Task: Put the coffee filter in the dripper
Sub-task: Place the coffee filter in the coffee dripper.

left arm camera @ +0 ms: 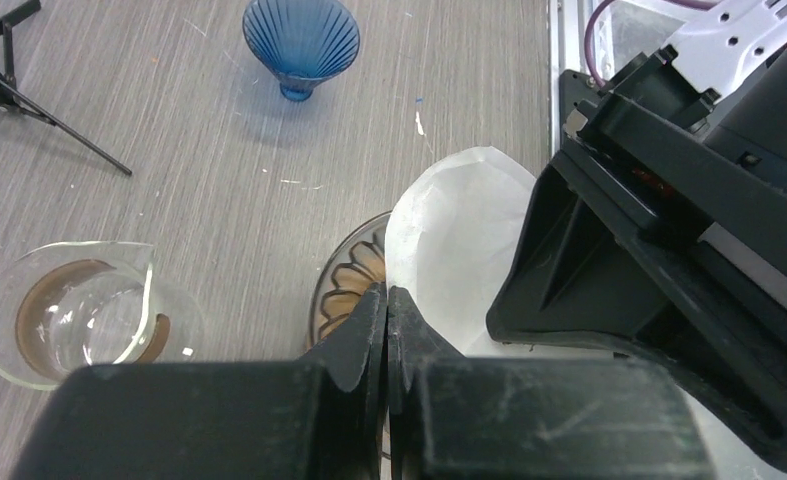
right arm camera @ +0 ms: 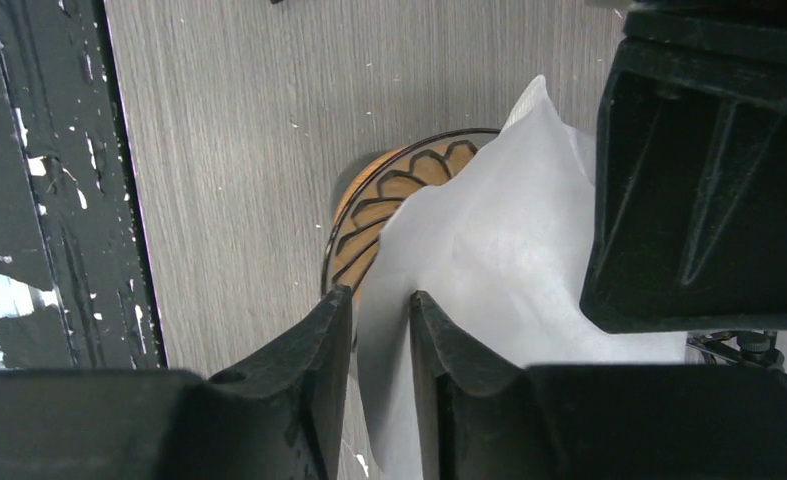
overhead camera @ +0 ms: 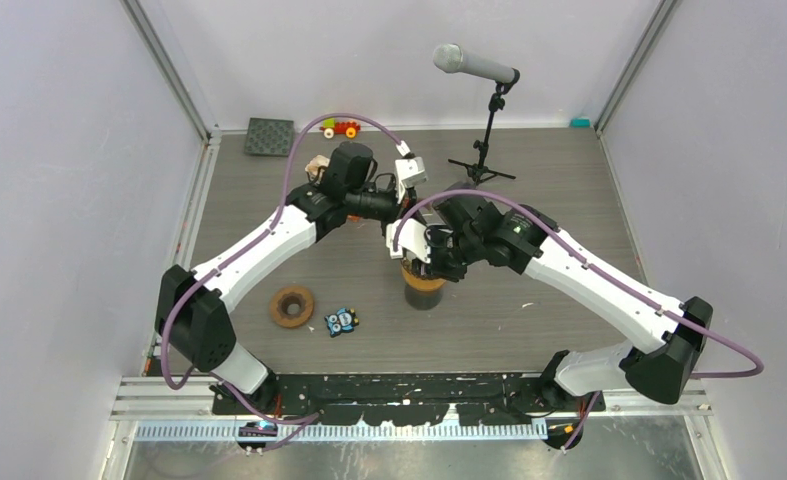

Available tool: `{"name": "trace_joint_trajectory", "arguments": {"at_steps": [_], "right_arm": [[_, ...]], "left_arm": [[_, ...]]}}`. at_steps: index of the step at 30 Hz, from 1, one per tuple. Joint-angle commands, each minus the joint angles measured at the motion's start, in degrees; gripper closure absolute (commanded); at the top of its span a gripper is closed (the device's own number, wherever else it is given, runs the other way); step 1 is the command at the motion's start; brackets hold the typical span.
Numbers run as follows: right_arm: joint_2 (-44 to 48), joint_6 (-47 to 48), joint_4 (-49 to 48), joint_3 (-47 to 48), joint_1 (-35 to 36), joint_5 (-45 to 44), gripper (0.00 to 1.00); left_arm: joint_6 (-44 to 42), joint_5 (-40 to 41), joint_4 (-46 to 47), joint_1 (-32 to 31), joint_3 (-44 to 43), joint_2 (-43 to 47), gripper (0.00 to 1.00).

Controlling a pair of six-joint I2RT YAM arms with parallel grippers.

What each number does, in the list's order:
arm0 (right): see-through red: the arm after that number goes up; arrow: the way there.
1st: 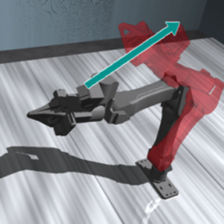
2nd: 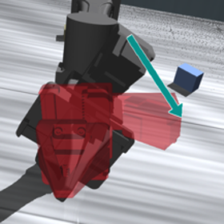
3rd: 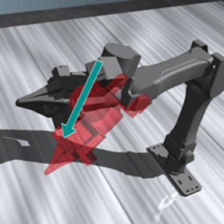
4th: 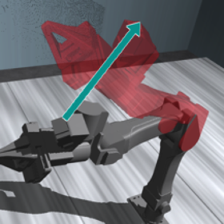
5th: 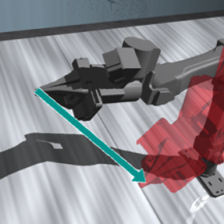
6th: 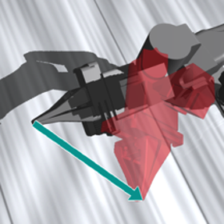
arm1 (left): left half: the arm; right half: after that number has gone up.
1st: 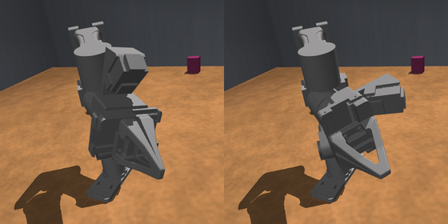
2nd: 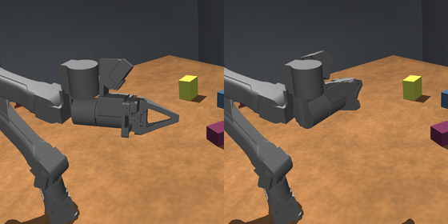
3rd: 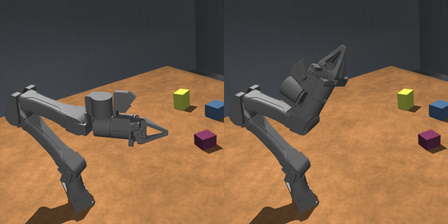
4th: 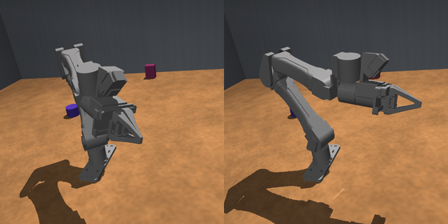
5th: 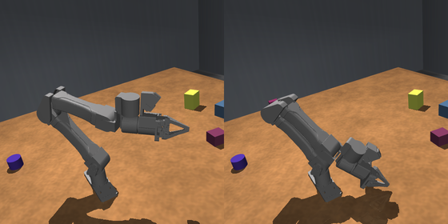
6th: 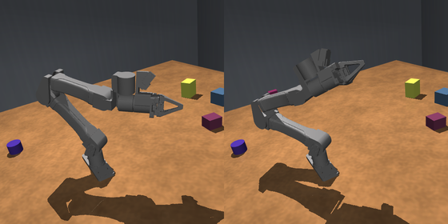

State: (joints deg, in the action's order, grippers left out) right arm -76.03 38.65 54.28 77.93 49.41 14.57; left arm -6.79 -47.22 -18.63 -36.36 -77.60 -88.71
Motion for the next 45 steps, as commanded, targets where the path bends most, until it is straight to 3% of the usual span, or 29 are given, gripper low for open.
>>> {"name": "trace_joint_trajectory", "arguments": {"at_steps": [1,11,25,33,45], "right_arm": [[-0.5,-1.2,-1.7,-0.2,-0.1,1.5,0.63],[0.4,-2.4,-2.1,1.2,-0.4,2.1,0.46],[3.1,-5.0,-2.0,3.8,-1.5,3.7,0.41],[7.3,-8.4,-1.5,4.3,-5.9,7.0,0.40],[12.8,-22.0,-4.7,1.0,-14.1,3.4,0.40]], "left_arm": [[-3.5,-1.6,1.8,0.3,0.3,-0.4,1.00],[-5.4,-1.8,0.8,0.3,-0.1,-0.4,0.99],[-6.8,-1.8,-0.9,0.3,0.0,1.3,0.99],[-5.5,-0.6,-0.4,0.3,2.0,4.0,0.99],[-4.6,0.7,4.2,-0.5,6.9,7.0,1.00]]}}
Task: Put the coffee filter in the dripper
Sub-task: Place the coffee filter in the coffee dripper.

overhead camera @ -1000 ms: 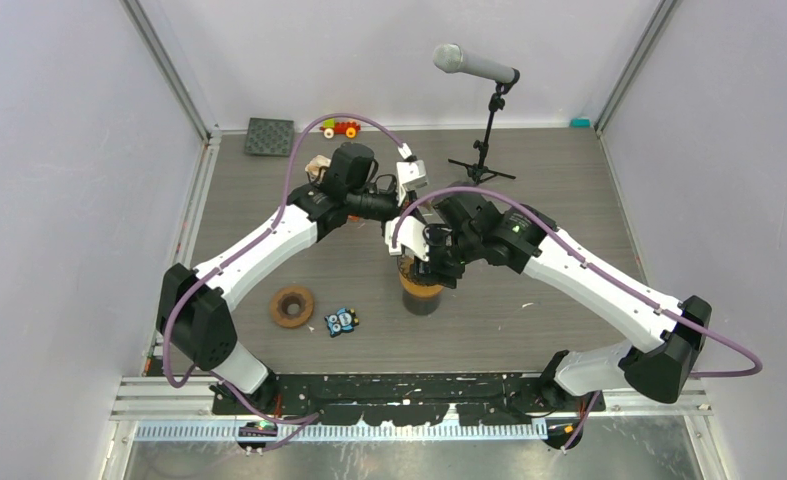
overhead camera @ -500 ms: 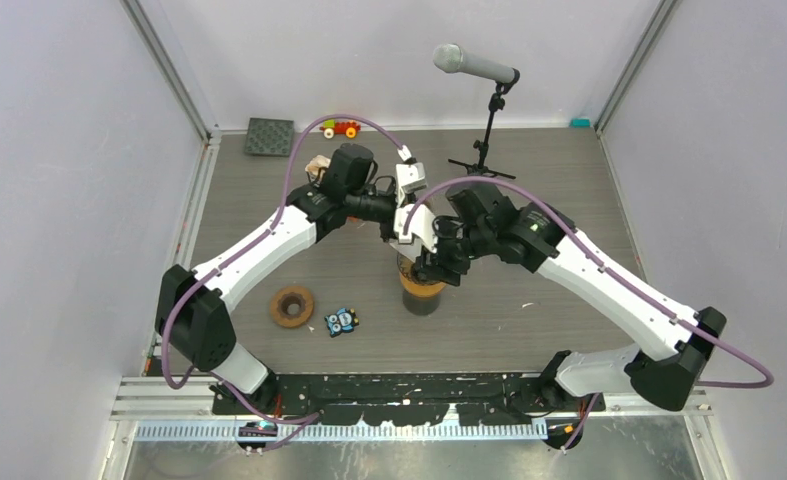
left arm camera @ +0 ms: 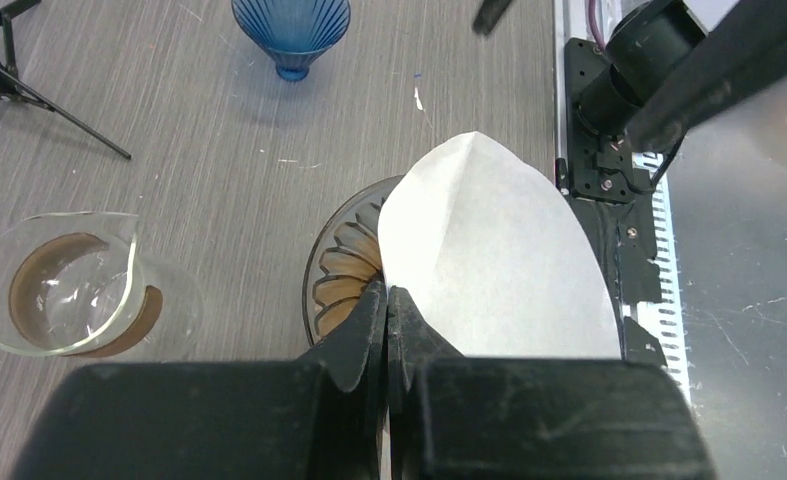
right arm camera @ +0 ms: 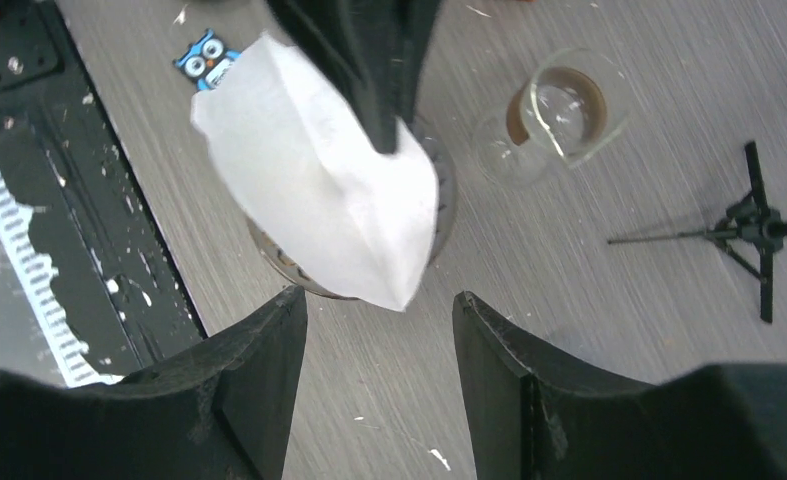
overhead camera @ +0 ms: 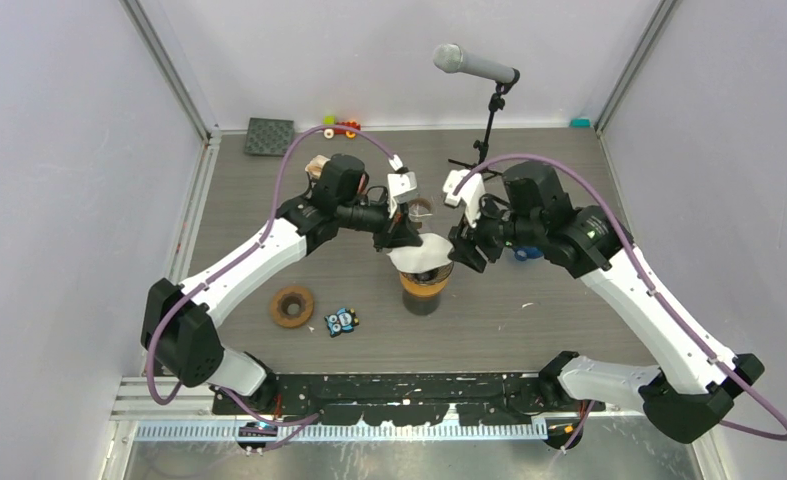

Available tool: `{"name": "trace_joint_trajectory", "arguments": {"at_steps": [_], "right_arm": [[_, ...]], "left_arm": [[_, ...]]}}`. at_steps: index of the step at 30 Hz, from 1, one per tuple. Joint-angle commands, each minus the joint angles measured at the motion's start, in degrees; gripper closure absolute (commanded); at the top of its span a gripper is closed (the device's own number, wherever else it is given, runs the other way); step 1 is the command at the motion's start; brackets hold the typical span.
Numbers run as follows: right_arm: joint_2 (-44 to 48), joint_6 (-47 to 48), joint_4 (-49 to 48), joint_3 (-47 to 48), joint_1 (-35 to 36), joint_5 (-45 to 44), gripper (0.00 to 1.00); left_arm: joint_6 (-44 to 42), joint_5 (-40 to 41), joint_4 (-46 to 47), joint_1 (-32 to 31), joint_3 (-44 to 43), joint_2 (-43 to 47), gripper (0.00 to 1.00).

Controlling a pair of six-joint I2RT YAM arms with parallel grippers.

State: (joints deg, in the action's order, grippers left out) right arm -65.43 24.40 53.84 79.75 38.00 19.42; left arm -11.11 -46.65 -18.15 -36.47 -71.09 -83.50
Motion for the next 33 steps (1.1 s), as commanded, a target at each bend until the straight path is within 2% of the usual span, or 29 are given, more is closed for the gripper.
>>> {"name": "trace_joint_trajectory", "arguments": {"at_steps": [1,14,33], "right_arm": [[2.2,-9.4,-4.6,-1.1,-3.3,-1.6,0.39],[-4.1,-21.4,-5.9,-2.6,-7.6,1.2,0.39],[-10.4,-25.6,-4.2,-3.9,-10.7,8.9,0.39]], "left_arm": [[-0.2,0.3,3.8,-0.4,0.3,1.8,1.00],[1.9,3.4,6.6,-1.1,2.2,2.9,1.00],[2.6,5.4,8.0,-1.8,4.7,5.4,1.00]]}}
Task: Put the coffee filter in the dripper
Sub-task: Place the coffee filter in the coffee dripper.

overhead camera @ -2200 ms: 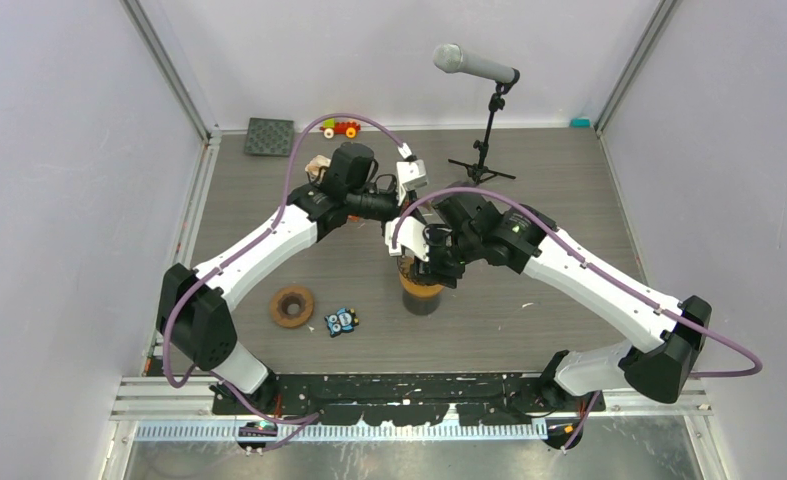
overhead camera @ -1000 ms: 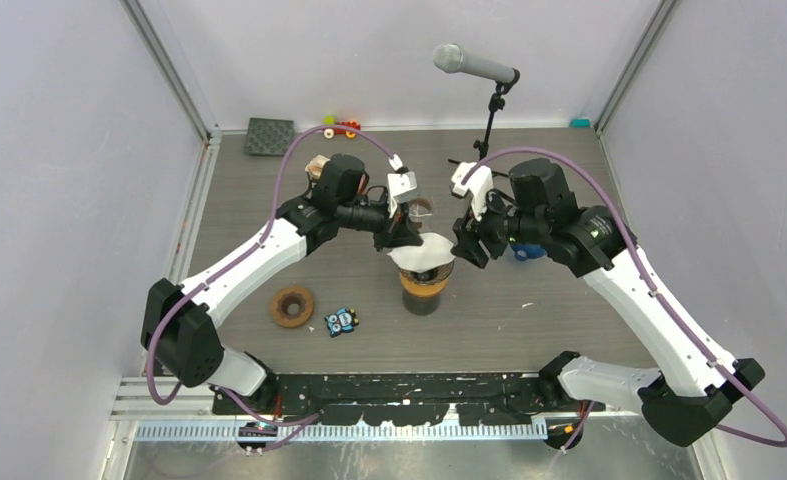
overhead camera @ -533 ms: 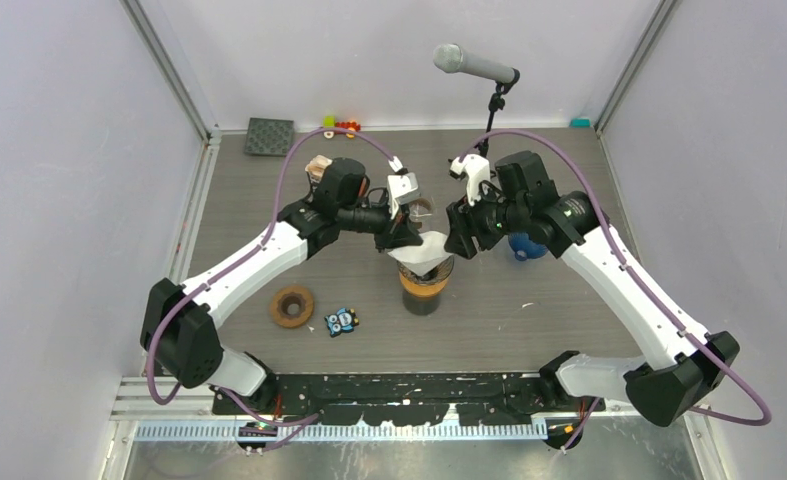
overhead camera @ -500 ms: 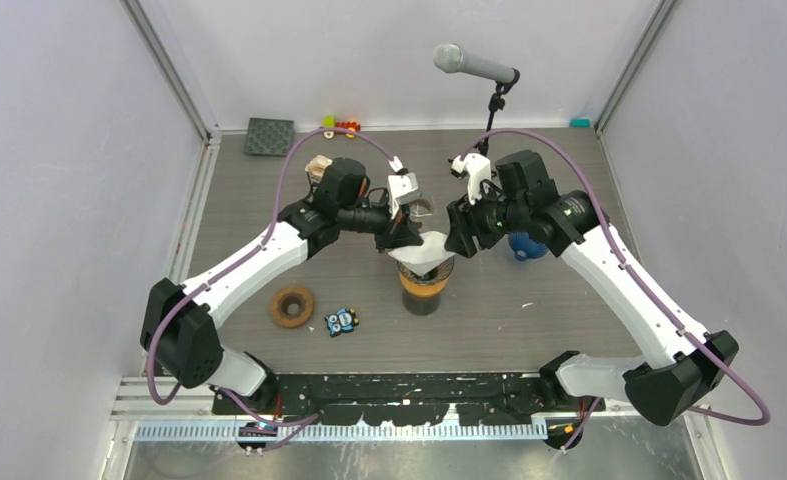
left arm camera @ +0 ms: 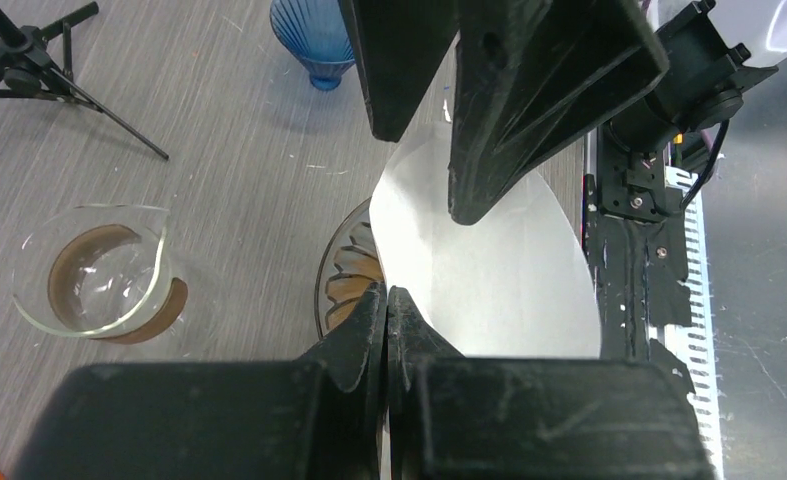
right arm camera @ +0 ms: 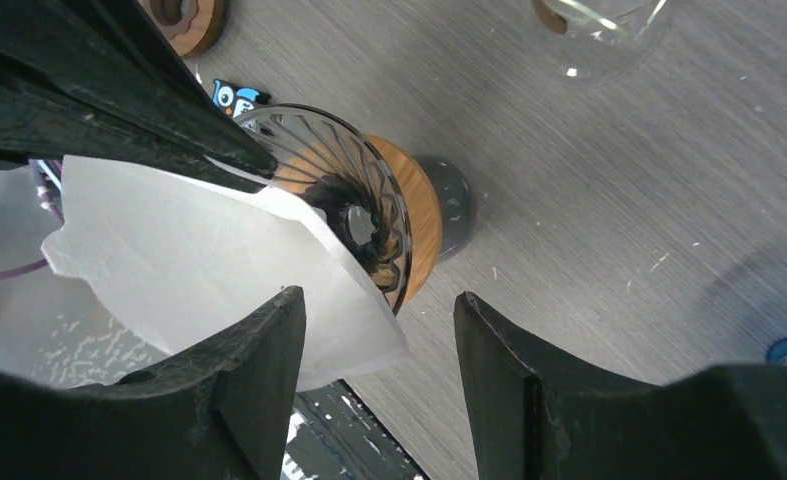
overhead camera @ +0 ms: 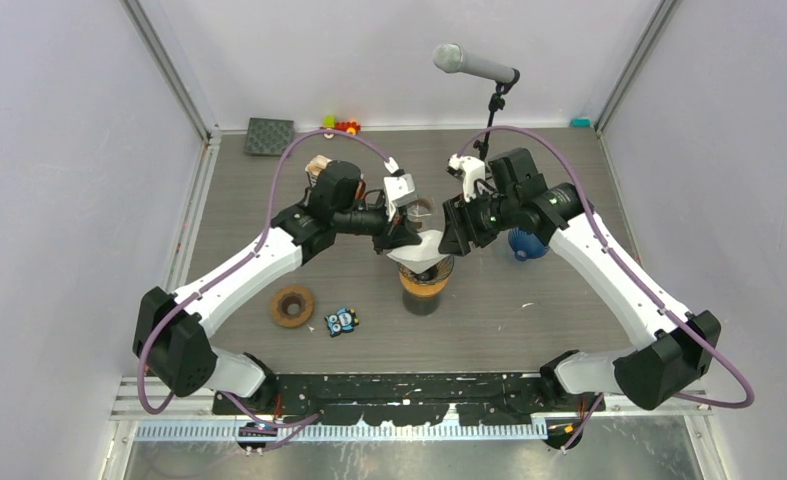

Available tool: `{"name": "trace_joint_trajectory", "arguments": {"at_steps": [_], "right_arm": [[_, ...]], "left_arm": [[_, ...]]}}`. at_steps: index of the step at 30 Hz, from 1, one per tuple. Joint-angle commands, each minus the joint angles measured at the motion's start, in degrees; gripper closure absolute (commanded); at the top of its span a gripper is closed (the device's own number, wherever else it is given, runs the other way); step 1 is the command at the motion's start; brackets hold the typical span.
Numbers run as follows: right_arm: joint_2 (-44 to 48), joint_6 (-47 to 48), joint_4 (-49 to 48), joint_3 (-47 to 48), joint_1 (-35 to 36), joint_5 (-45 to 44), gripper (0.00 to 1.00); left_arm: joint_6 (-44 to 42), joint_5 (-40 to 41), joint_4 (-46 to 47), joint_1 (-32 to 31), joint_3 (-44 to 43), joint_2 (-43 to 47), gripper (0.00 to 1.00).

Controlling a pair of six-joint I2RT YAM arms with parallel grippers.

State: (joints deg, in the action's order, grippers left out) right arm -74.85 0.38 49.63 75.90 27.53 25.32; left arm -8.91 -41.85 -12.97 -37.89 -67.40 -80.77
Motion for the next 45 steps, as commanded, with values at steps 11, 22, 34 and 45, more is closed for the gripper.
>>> {"name": "trace_joint_trajectory", "arguments": {"at_steps": [11,22,34,45], "right_arm": [[-2.1,-1.8,0.2,-1.5,-0.3,4.6,0.39],[-1.3,-2.4,-1.2,-4.3,-0.3,5.3,0.39],[-1.7,-3.5,-2.3,-4.4,-0.3,6.4,0.40],[-2.2,-3.2,-1.9,-1.6,-0.3,5.8,0.42]], "left_arm": [[-0.9,0.4,3.4,-1.1,2.3,3.3,0.99],[-2.0,1.2,2.8,-1.5,1.4,2.5,0.95],[-4.6,0.7,0.8,-1.6,0.1,1.2,0.97],[-4.9,-0.4,0.3,-1.9,0.0,1.1,0.98]]}}
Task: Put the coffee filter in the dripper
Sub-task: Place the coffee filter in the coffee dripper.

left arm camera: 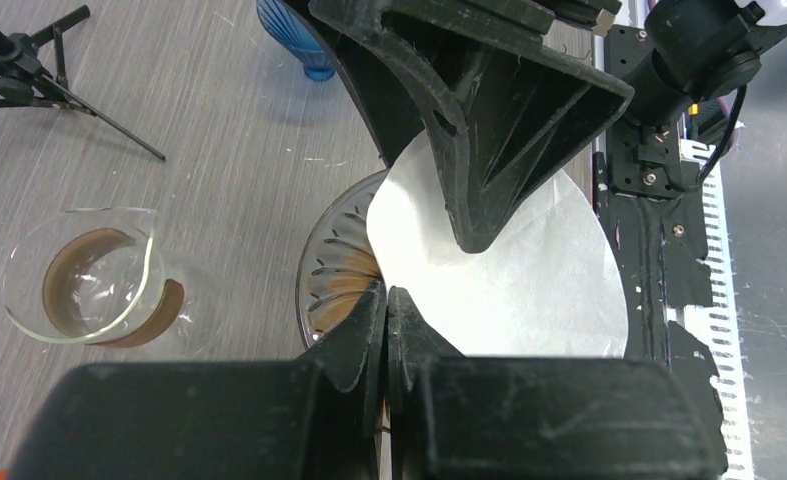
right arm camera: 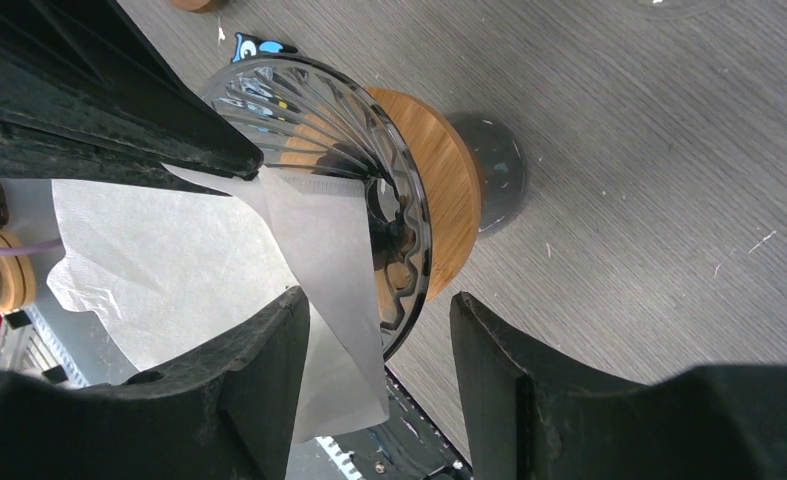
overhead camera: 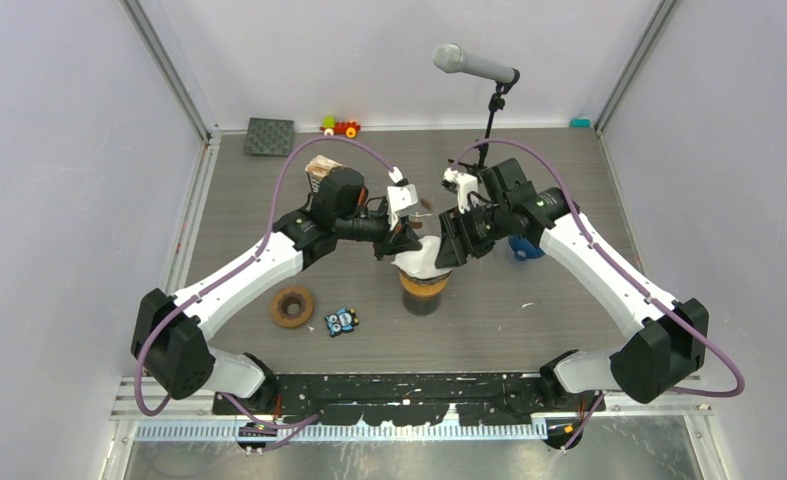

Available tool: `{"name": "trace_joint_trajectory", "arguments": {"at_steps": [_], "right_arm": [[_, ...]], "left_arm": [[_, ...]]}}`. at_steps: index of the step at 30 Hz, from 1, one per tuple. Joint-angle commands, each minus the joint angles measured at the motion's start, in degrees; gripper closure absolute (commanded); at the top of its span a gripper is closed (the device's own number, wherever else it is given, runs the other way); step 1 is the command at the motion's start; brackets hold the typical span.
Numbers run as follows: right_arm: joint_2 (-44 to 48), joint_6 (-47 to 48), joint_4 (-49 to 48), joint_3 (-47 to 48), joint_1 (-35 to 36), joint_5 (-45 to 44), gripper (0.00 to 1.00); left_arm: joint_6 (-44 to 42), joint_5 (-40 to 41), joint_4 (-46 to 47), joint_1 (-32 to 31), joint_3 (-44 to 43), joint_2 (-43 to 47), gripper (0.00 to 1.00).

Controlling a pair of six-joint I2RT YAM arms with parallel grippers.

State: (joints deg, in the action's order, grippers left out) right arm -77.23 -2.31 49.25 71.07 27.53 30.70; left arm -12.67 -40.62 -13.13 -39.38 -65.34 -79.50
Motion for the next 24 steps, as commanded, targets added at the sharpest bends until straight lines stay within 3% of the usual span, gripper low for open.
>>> {"name": "trace_joint_trajectory", "arguments": {"at_steps": [1,16,24], "right_arm": [[0.1,-0.5,-1.4,3.4,-0.3,0.5,0.42],[-2.4,-1.1,-2.0,3.1,-0.3,1.2,0.52],[-1.6,-1.2,-2.2,2.7,-0.3,1.2,0.53]], "left_arm": [[-1.2,-1.7,0.4,-0.5,-2.1,-0.2,0.98],[-1.5,-1.2,-0.1,-0.5,-3.3,-1.1,0.97],[-1.1,2.4,-1.9,-0.5,-5.3,-0.4,0.71]]}}
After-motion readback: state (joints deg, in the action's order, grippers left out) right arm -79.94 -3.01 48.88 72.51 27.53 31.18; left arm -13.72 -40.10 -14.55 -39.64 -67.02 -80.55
